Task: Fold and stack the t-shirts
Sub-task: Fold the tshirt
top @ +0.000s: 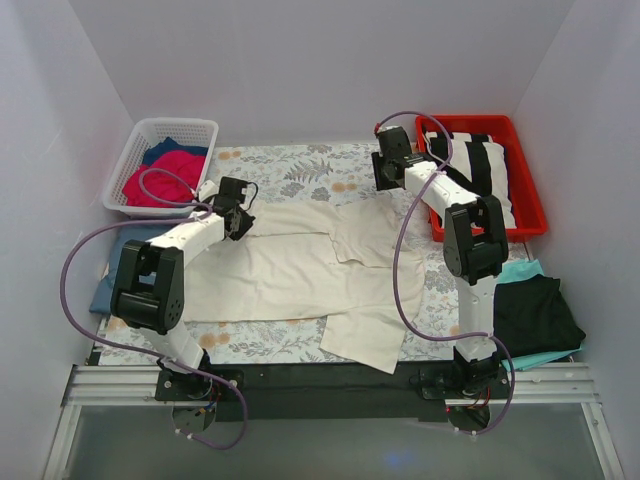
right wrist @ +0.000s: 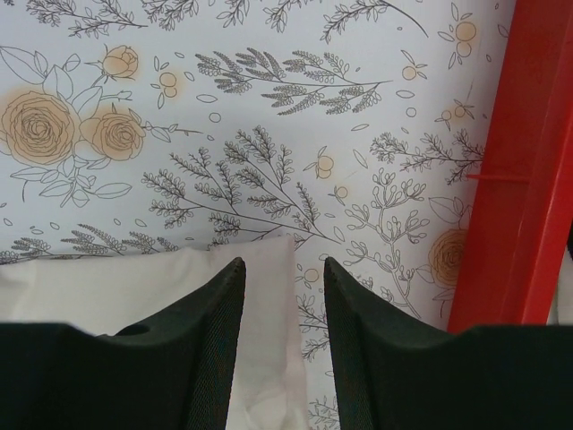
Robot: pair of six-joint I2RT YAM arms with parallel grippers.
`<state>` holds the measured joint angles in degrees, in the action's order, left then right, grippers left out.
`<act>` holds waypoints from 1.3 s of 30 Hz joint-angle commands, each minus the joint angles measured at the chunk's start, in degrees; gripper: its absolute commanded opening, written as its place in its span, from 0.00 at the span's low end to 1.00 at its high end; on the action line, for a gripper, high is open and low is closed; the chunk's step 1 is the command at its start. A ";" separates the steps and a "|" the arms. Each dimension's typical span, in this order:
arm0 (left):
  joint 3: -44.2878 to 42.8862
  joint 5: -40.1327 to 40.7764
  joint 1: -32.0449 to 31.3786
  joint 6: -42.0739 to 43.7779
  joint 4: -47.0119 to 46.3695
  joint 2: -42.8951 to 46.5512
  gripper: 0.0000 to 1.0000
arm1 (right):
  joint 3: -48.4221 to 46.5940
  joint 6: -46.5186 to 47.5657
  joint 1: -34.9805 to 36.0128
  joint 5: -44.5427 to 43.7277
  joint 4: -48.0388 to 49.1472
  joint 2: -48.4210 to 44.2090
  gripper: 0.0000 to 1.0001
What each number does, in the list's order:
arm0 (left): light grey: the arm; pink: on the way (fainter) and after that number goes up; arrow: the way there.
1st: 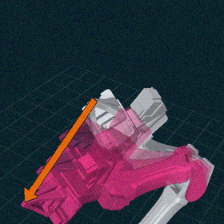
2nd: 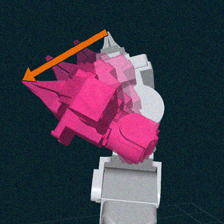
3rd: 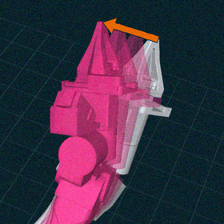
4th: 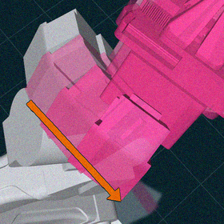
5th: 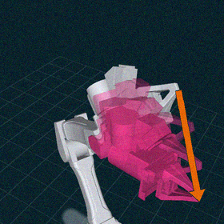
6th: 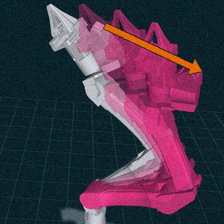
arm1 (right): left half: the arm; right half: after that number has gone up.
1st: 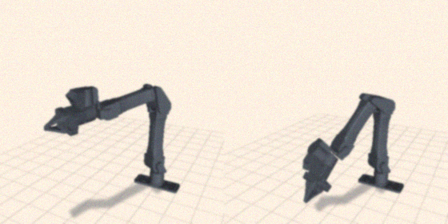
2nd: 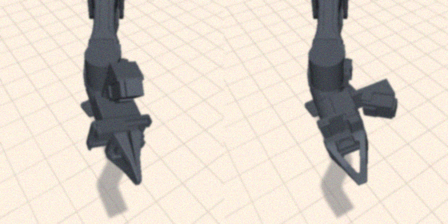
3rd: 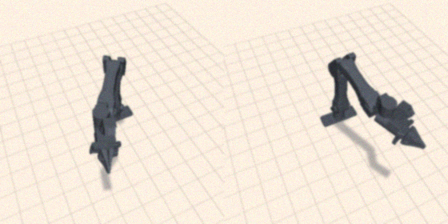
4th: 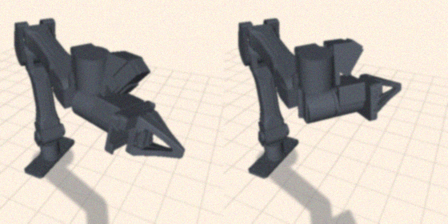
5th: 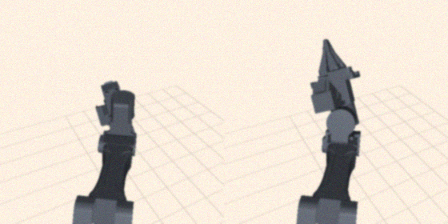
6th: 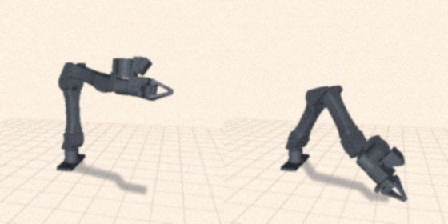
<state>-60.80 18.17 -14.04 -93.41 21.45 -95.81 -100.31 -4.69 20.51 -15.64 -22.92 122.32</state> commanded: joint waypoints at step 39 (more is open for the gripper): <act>-1.61 4.50 3.50 -5.47 3.77 -5.97 0.06 | -1.38 7.68 2.95 -2.46 0.07 3.54 0.44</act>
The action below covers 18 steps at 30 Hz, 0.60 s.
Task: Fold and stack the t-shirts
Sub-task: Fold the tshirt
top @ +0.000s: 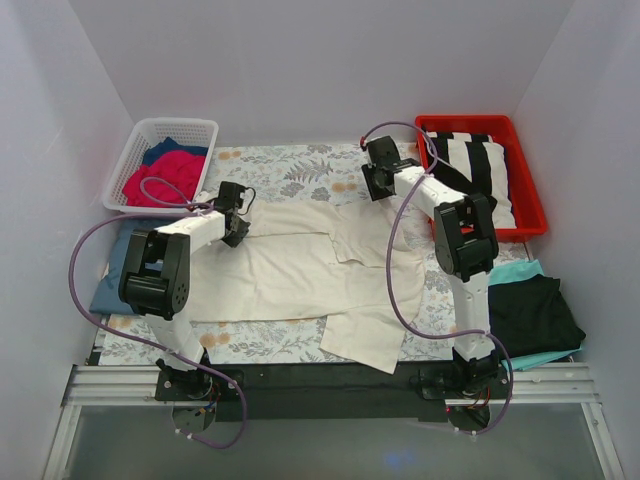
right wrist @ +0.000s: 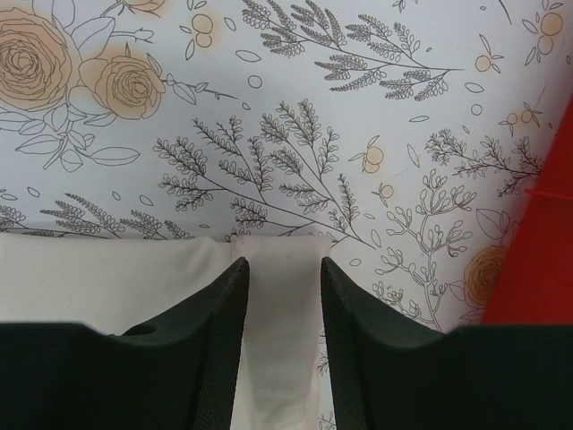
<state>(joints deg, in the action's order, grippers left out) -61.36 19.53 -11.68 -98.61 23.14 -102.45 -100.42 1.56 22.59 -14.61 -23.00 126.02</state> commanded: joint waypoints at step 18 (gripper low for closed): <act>-1.21 2.53 2.54 -0.45 1.91 0.42 0.06 | -0.92 4.15 4.39 -13.16 -0.02 0.72 0.43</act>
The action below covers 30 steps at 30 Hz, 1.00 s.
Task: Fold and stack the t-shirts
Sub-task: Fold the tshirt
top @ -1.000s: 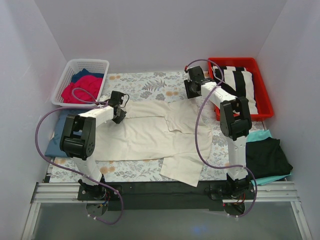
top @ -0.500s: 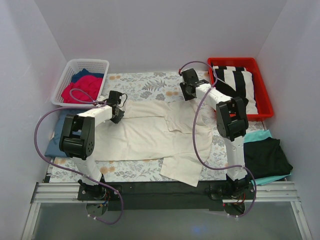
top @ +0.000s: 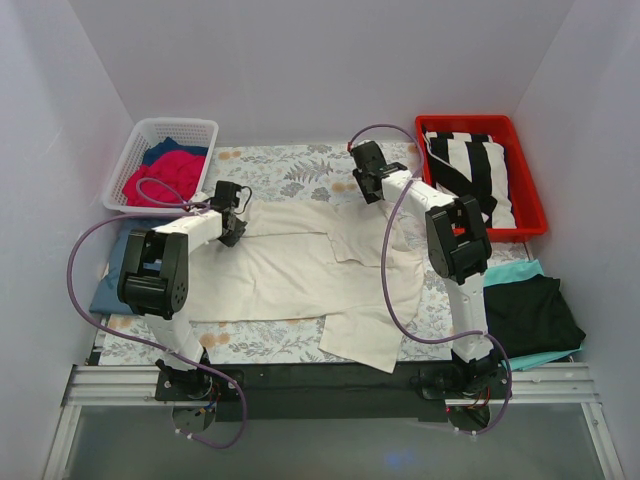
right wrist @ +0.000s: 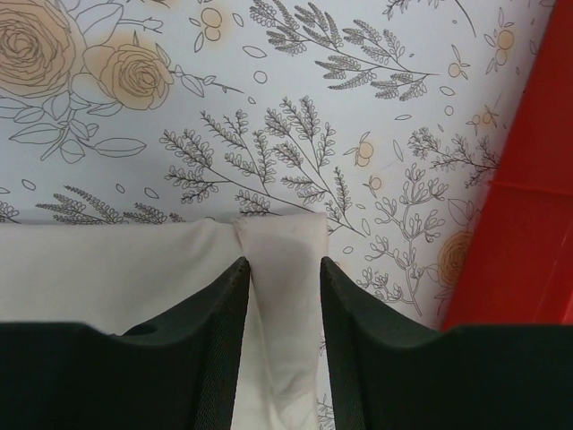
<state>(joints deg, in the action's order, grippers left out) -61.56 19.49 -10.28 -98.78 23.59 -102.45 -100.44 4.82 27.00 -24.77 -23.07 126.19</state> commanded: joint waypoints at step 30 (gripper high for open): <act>-0.84 3.45 2.99 -3.35 4.00 -3.54 0.02 | 2.79 -11.76 -6.17 -6.16 0.31 -2.70 0.01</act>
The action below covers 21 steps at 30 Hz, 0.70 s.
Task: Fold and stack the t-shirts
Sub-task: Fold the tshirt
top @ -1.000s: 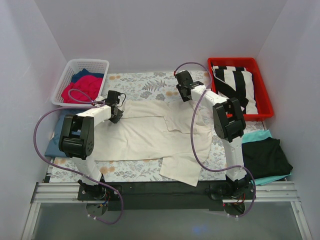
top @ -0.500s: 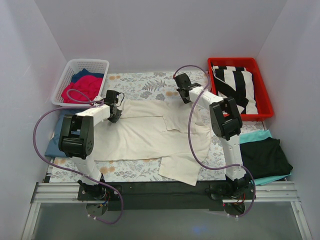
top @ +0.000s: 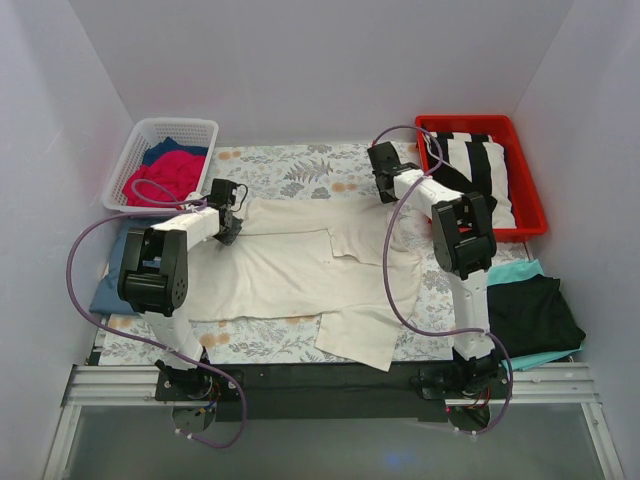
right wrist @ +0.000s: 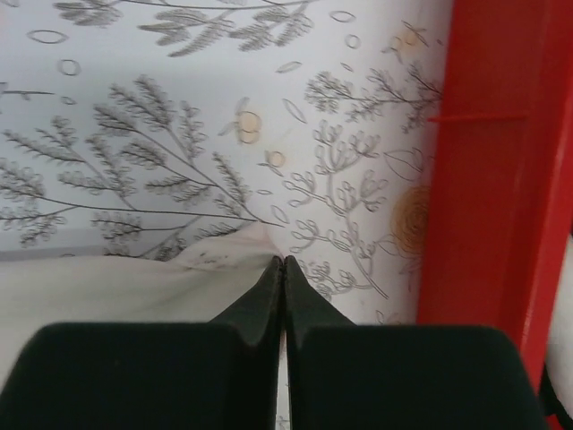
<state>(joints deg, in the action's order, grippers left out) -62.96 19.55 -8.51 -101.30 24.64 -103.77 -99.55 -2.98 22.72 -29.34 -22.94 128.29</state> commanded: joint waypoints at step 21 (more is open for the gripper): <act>0.82 3.30 1.66 -1.45 3.13 -0.74 0.02 | 12.89 -9.68 -5.41 -2.30 10.89 -20.44 0.01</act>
<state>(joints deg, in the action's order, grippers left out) -62.96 19.46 -8.32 -102.48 24.64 -103.79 -86.43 -12.82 18.31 -28.58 -18.33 111.98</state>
